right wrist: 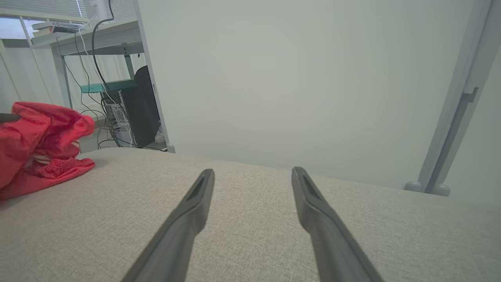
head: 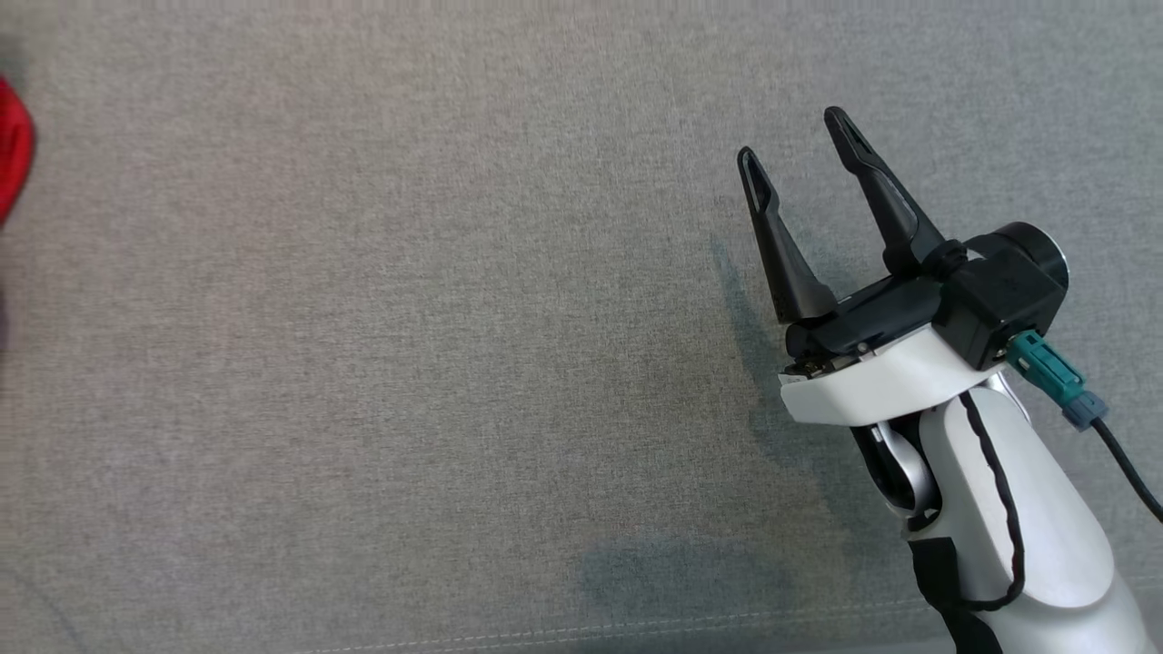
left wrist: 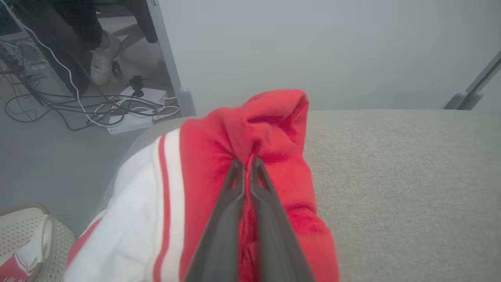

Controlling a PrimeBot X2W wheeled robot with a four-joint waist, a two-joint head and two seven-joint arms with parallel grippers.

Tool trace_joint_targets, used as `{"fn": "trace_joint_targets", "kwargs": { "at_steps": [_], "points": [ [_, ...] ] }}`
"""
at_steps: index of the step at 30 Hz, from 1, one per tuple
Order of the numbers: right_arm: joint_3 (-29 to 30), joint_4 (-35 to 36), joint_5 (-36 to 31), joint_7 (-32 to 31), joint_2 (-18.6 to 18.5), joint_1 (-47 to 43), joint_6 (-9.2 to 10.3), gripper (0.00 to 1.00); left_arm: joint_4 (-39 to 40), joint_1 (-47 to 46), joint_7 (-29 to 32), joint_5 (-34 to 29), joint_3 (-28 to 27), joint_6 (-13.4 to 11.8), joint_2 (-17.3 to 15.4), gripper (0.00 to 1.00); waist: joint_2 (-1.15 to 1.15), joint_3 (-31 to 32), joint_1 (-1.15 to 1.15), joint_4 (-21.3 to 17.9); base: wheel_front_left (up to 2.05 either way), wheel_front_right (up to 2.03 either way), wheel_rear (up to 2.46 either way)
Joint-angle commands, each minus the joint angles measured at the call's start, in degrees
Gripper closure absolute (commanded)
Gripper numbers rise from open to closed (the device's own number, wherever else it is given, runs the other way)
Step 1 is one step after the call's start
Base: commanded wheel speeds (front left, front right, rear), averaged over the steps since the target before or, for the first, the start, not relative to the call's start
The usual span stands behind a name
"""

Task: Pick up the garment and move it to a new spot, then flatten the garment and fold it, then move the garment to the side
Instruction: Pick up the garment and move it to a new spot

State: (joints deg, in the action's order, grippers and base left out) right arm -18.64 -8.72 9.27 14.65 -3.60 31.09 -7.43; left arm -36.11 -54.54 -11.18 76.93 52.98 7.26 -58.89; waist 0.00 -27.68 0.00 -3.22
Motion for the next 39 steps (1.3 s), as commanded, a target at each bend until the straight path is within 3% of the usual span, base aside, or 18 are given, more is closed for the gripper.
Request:
{"fn": "trace_joint_targets", "kwargs": {
  "at_steps": [1, 12, 16, 20, 25, 29, 33, 39],
  "points": [
    [-0.46, 0.70, 0.72, 0.35, 0.72, -1.47, -0.06, 0.00, 1.01, -2.68, -0.53, -1.31, -1.57, 0.23, -4.19, 1.00, 0.00, 2.10, 0.00, 0.48, 0.00, 0.00, 0.00],
    [0.47, -2.99, 3.11, 0.35, 0.72, -3.90, -0.06, 0.00, 14.59, -6.83, -2.67, -2.34, 2.78, 0.23, -0.68, 1.00, 0.00, 10.29, 0.00, -0.21, 0.00, 0.00, 0.00],
    [1.28, -4.17, 3.37, 0.35, 0.72, -5.00, -0.06, 0.00, 20.00, -5.99, -3.50, -3.26, 2.90, 0.23, 3.17, 1.00, 0.00, 12.78, 0.00, -0.93, 0.00, 0.00, 0.00],
    [2.12, -4.91, 3.44, 0.35, 0.72, -6.22, -0.06, 0.00, 22.95, -3.05, -3.77, -4.31, 1.47, -0.53, 9.63, 1.00, 0.00, 14.66, 0.00, -2.03, 0.00, 0.00, 0.00],
    [3.08, -5.02, 4.11, 0.35, 0.72, -7.45, -0.06, 0.00, 23.60, 1.33, -3.80, -7.53, -0.01, -3.04, 18.62, 1.00, 0.00, 15.72, 0.00, -4.32, 0.00, 0.00, 0.00],
    [2.40, -4.94, 4.49, 0.35, 0.72, -8.13, -0.06, 0.00, 22.26, 3.60, -3.81, -10.11, 0.34, -4.17, 22.18, 1.00, 0.00, 15.69, 0.00, -6.25, 0.00, 0.00, 0.00],
    [1.84, -4.22, 4.60, 0.35, 0.72, -8.80, -0.06, 0.00, 18.70, 5.91, -3.81, -14.00, 0.85, -5.32, 23.81, 1.00, 0.00, 14.74, 0.00, -8.73, 0.00, 0.00, 0.00],
    [2.76, -2.98, 3.93, 0.35, 0.72, -9.83, -0.06, 0.00, 14.65, 11.19, -3.81, -16.35, -1.06, -2.79, 25.94, 1.00, 0.00, 13.62, 0.00, -9.82, 0.00, 0.00, 0.00]
  ]
}}
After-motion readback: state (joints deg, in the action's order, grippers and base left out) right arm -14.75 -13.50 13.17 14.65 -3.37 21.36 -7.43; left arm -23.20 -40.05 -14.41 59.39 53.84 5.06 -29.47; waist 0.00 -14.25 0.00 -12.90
